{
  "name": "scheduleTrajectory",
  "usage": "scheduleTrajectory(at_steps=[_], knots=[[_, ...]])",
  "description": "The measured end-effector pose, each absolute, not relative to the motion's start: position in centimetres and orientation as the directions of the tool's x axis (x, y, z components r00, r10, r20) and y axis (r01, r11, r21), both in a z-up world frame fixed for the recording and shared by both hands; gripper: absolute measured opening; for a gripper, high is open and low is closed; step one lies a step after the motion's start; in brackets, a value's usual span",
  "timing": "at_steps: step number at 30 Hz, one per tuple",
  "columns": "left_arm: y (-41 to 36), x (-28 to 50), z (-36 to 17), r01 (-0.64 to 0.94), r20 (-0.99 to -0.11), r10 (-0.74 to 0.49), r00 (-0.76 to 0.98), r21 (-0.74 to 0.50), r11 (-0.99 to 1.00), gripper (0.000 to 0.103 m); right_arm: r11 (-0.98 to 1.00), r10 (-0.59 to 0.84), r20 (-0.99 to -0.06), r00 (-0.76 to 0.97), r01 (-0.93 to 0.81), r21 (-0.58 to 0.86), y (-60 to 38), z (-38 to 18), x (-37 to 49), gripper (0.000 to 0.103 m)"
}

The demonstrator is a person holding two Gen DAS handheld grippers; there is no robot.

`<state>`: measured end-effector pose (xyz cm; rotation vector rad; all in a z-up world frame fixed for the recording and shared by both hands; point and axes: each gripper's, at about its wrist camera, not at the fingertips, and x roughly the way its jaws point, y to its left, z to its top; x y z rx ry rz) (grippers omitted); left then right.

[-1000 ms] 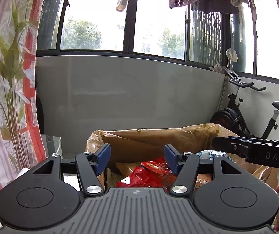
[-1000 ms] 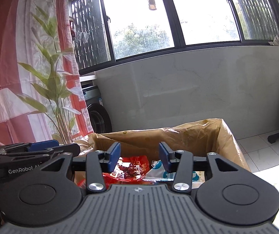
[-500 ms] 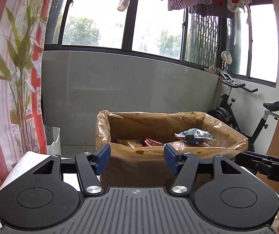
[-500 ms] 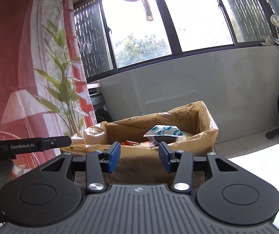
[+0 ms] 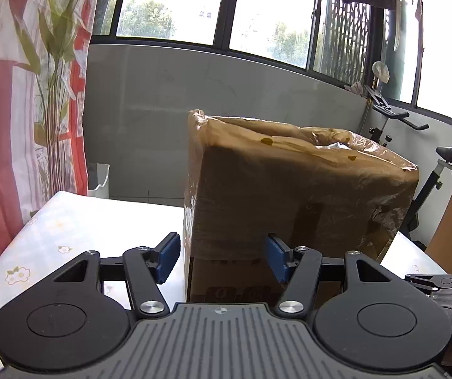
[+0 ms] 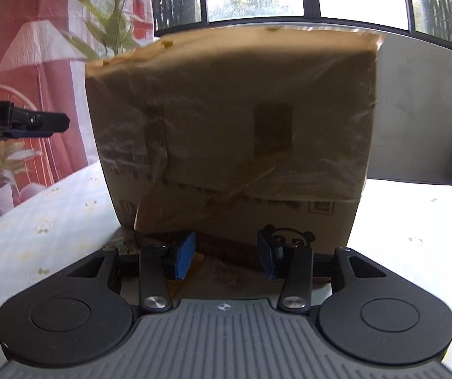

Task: Organize snacks
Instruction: 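Grasp the yellow wafer bar with the left tool while the right tool grasps the clear nut bag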

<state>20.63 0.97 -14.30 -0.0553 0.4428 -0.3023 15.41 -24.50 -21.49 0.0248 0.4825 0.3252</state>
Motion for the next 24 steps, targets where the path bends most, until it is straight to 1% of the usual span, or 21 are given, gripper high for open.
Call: scheduleTrajectory(at_steps=[2,5,8,11,14,17,21,23,24], knots=[[1.2,21.1,-15.4,0.267,-0.440,-0.296,0.848,-0.128,0.955,0.061,0.941,0.318,-0.507,0.801,-0.331,0.067,-23.7,-22.7,16.6,0.047],[1.6,21.6,-16.7,0.260,-0.466,-0.296,0.834,-0.143,0.955,0.060,0.930,0.313,-0.561,0.767,-0.368,0.015,-22.8,-23.9,18.0,0.046],[1.9,22.1,-17.5,0.258,-0.490,-0.301,0.818,-0.155,0.954,0.058,0.907,0.336,-0.585,0.738,-0.420,-0.009,-22.3,-24.5,19.1,0.046],[2.0,22.3,-18.3,0.254,-0.509,-0.304,0.805,-0.167,0.953,0.057,0.895,0.330,-0.600,0.729,-0.443,-0.046,-21.9,-24.8,19.8,0.046],[1.9,22.2,-19.2,0.256,-0.530,-0.312,0.789,-0.179,0.950,0.056,0.896,0.335,-0.611,0.717,-0.443,-0.029,-22.0,-25.0,20.5,0.046],[1.6,21.8,-20.0,0.258,-0.545,-0.317,0.776,-0.185,0.948,0.056,0.899,0.348,-0.649,0.677,-0.438,0.025,-22.4,-25.4,21.0,0.046],[1.0,21.2,-20.8,0.272,-0.562,-0.332,0.758,-0.190,0.943,0.055,0.891,0.384,-0.650,0.656,-0.449,0.074,-22.7,-25.5,20.0,0.046],[0.5,21.2,-21.0,0.286,-0.569,-0.340,0.749,-0.186,0.940,0.053,0.884,0.392,-0.650,0.651,-0.462,0.071,-22.4,-25.4,19.9,0.045],[0.4,21.1,-21.1,0.290,-0.570,-0.344,0.746,-0.186,0.939,0.052,0.882,0.391,-0.650,0.652,-0.466,0.063,-22.3,-25.4,19.9,0.043]])
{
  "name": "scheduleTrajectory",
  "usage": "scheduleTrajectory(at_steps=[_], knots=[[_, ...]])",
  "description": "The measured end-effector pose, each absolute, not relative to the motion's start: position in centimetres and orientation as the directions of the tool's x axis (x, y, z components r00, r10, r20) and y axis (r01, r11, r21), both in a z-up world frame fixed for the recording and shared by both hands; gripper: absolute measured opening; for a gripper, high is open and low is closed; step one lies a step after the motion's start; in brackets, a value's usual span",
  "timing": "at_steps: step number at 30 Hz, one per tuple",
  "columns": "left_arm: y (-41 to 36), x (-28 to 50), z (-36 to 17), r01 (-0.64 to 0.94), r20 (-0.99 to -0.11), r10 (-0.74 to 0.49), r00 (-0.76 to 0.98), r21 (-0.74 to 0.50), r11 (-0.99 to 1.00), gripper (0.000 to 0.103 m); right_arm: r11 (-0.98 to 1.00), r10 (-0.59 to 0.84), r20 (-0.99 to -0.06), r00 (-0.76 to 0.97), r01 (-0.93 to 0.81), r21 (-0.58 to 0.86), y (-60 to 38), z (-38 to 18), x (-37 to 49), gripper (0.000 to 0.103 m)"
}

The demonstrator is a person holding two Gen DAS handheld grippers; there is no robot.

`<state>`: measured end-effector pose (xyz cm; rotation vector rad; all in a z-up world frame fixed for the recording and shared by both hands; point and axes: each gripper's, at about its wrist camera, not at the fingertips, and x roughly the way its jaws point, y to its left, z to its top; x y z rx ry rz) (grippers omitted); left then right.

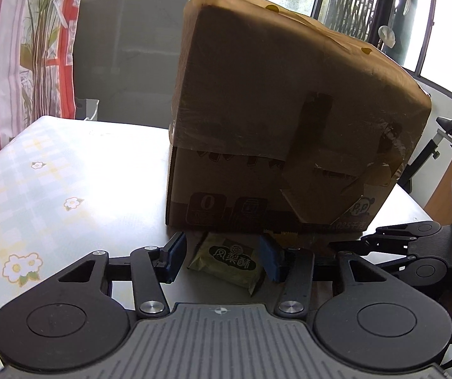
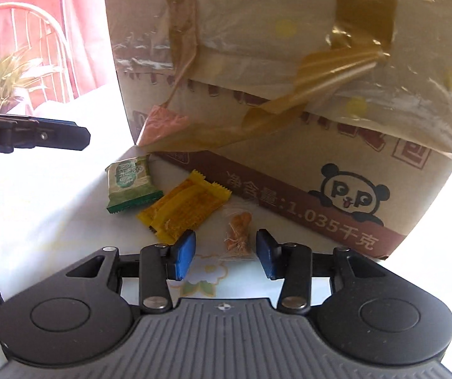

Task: Organize snacks
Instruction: 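Grasp the yellow wafer bar with the left tool while the right tool grasps the clear nut bag, then carry the wafer bar and nut bag over the open box and open both tools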

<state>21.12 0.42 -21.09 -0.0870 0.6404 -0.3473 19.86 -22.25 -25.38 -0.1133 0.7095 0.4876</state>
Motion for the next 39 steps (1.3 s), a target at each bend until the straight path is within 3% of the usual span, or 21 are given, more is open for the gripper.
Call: scheduleTrajectory(at_steps=[5,7,9,17,34,39], knots=[[-0.6,20.7,-21.7,0.319,-0.580,-0.362,0.730,-0.179,0.931,0.050,0.895,0.383,-0.635,0.671,-0.439,0.076,-21.8,-25.6,20.3,0.043],[-1.1,20.7,-21.9,0.327,-0.588,-0.367,0.721,-0.179,0.928,0.048,0.899,0.375,-0.628,0.682,-0.432,0.067,-21.9,-25.7,20.3,0.027],[-1.7,20.7,-22.2,0.341,-0.596,-0.378,0.709,-0.179,0.923,0.048,0.908,0.360,-0.620,0.697,-0.413,0.064,-22.3,-25.7,20.2,0.019],[-6.0,21.3,-23.5,0.439,-0.624,-0.427,0.655,-0.145,0.887,0.045,0.937,0.339,-0.595,0.729,-0.314,0.149,-24.9,-26.0,18.0,0.019],[-11.5,24.1,-26.3,0.434,-0.684,-0.307,0.662,0.016,0.901,0.046,0.923,0.377,-0.506,0.775,-0.273,0.270,-27.5,-26.0,17.7,0.019],[-11.3,23.9,-26.3,0.419,-0.681,-0.299,0.669,0.014,0.908,0.034,0.922,0.380,-0.499,0.779,-0.272,0.277,-27.8,-25.8,17.3,0.019]])
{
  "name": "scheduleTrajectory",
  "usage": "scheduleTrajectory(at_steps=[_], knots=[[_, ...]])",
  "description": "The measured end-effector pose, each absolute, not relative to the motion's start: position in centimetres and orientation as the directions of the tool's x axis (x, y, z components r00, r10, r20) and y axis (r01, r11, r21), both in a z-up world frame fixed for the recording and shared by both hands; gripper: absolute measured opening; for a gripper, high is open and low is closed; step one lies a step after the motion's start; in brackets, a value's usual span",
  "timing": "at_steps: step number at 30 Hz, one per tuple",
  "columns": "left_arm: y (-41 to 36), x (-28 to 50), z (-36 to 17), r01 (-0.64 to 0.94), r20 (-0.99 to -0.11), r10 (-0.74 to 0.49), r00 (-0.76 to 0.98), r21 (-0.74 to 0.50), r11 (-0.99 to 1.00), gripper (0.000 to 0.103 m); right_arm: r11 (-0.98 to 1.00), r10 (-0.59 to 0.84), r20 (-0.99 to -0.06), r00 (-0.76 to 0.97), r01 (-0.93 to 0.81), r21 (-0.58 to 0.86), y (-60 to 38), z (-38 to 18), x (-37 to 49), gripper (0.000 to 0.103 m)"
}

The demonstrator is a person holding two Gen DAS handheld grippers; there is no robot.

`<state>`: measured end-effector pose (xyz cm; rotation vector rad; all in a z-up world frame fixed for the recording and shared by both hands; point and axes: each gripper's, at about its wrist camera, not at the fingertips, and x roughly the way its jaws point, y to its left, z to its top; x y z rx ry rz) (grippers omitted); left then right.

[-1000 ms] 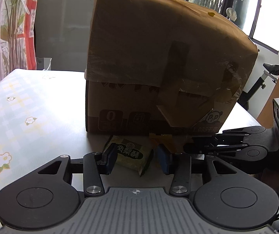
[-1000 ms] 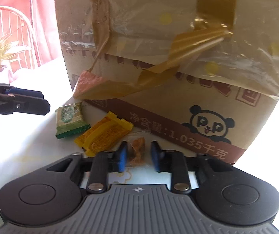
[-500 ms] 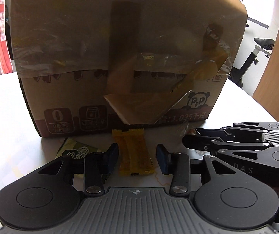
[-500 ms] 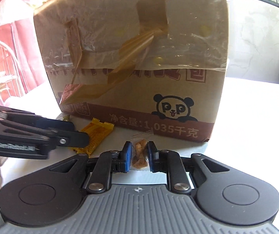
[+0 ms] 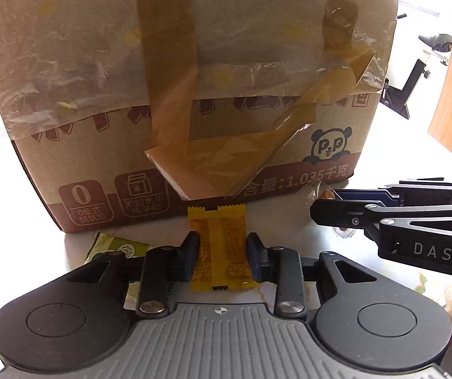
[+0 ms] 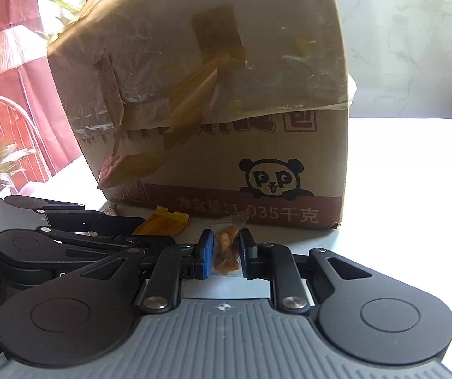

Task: Organize snacks
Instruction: 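Carry the wafer bar and nut bag over the open box and open both tools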

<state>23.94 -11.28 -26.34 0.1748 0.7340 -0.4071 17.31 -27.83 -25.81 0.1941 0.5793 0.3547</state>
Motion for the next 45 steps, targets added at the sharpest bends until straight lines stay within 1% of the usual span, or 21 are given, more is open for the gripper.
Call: scheduleTrajectory(at_steps=[3,6,13,18,24,27,31,36,39,40,42,43,44,45], knots=[[-10.6,23.4,-25.9,0.406,-0.676,-0.294,0.676,0.008,0.914,0.034,0.921,0.382,-0.486,0.786,-0.278,0.274,-27.9,-25.6,16.9,0.019],[-9.9,22.7,-24.7,0.409,-0.662,-0.315,0.680,-0.014,0.912,0.034,0.921,0.381,-0.476,0.792,-0.282,0.268,-27.8,-25.6,16.6,0.019],[-8.1,19.5,-19.6,0.478,-0.587,-0.394,0.707,-0.015,0.878,0.034,0.925,0.372,-0.447,0.813,-0.284,0.252,-28.0,-23.9,15.0,0.019],[-7.0,17.6,-14.8,0.533,-0.512,-0.445,0.735,0.031,0.845,0.034,0.921,0.375,-0.367,0.851,-0.299,0.250,-29.6,-19.6,13.0,0.019],[-5.8,17.7,-9.0,0.520,-0.382,-0.465,0.798,0.047,0.853,0.034,0.920,0.370,-0.225,0.901,-0.323,0.222,-31.2,-13.1,12.1,0.019],[-6.1,18.9,-6.7,0.498,-0.321,-0.449,0.834,0.090,0.862,0.034,0.926,0.362,-0.185,0.914,-0.329,0.186,-31.3,-10.3,12.9,0.019],[-6.3,21.7,-5.2,0.456,-0.281,-0.421,0.862,0.067,0.888,0.034,0.954,0.294,-0.197,0.935,-0.275,0.117,-30.7,-8.3,15.5,0.019],[-7.0,24.6,-4.8,0.379,-0.292,-0.353,0.889,0.038,0.925,0.034,0.973,0.224,-0.256,0.940,-0.203,0.106,-30.1,-8.3,19.5,0.019],[-7.1,26.3,-5.3,0.336,-0.312,-0.306,0.899,0.045,0.941,0.035,0.982,0.184,-0.305,0.934,-0.160,0.103,-30.1,-9.0,21.0,0.019],[-7.3,27.4,-5.6,0.331,-0.328,-0.298,0.896,0.047,0.943,0.036,0.984,0.175,-0.314,0.933,-0.151,0.098,-30.1,-9.2,21.2,0.020],[-7.4,28.0,-6.0,0.321,-0.350,-0.285,0.892,0.048,0.946,0.042,0.985,0.168,-0.329,0.929,-0.145,0.093,-29.9,-9.4,21.6,0.023],[-7.3,28.2,-6.1,0.314,-0.351,-0.279,0.894,0.045,0.948,0.053,0.985,0.171,-0.334,0.927,-0.148,0.094,-29.9,-9.4,21.6,0.031],[-7.1,28.0,-6.2,0.313,-0.347,-0.280,0.895,0.040,0.949,0.062,0.984,0.174,-0.334,0.926,-0.152,0.093,-29.9,-9.4,21.4,0.035],[-6.3,27.5,-6.3,0.314,-0.336,-0.285,0.897,0.031,0.949,0.064,0.984,0.174,-0.329,0.928,-0.152,0.092,-29.9,-9.4,21.2,0.040]])
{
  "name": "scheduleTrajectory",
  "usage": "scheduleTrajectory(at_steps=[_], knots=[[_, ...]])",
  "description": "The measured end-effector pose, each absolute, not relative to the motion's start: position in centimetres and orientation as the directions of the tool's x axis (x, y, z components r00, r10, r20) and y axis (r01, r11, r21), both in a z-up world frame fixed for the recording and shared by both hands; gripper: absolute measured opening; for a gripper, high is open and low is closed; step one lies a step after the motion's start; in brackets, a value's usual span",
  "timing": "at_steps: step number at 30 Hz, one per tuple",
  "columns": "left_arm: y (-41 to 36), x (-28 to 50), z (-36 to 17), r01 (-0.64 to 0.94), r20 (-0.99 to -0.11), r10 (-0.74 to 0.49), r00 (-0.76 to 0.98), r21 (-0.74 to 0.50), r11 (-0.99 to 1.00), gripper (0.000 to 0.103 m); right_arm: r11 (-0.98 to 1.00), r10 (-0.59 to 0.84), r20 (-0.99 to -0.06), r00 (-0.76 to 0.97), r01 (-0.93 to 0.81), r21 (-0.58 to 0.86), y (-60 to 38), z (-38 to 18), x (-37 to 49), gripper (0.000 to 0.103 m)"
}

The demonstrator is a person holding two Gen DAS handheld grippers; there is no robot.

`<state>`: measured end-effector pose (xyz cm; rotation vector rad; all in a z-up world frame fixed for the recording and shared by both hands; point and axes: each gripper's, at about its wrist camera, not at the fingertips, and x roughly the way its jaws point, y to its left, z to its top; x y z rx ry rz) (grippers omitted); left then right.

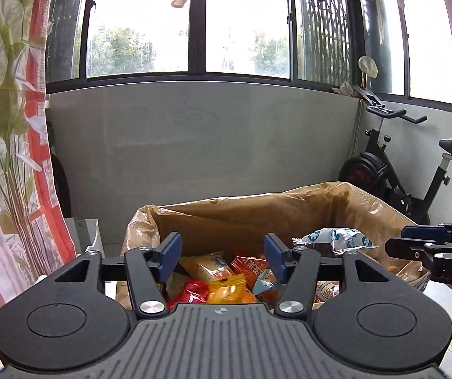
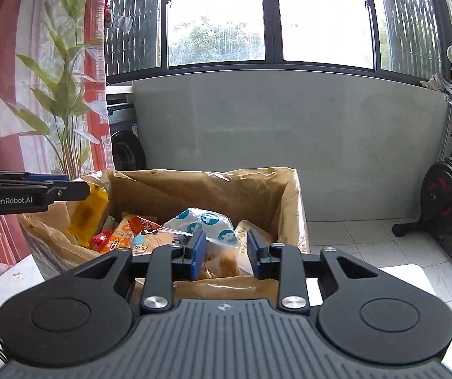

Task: Organize snacks
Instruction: 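Carry the wafer bar and nut bag over the open box and open both tools, then grasp the green-and-white biscuit pack with the left tool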

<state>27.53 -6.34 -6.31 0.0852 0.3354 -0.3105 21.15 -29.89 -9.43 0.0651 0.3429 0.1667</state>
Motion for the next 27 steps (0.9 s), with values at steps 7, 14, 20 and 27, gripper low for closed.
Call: scheduleTrajectory(at_steps=[7,14,20,27], knots=[[-2.5,24.6,-6.2,0.386,-0.323,-0.373,0.870,-0.027,0.922,0.064,0.974,0.199,-0.267,0.943,-0.162,0.157,-30.1,-8.9,17.5,0.042],[1.8,19.8,-7.8,0.462,-0.378,-0.440,0.815,-0.036,0.886,0.064,0.965,0.191,-0.209,0.959,-0.144,0.221,-29.4,-10.4,11.8,0.046],[4.1,19.5,-12.1,0.469,-0.480,-0.443,0.757,-0.074,0.880,0.063,0.951,0.202,-0.287,0.936,-0.117,0.288,-28.2,-14.1,9.7,0.046],[5.5,22.2,-16.6,0.428,-0.549,-0.427,0.718,-0.136,0.894,0.063,0.939,0.291,-0.425,0.857,-0.171,0.297,-24.9,-17.9,11.0,0.046]])
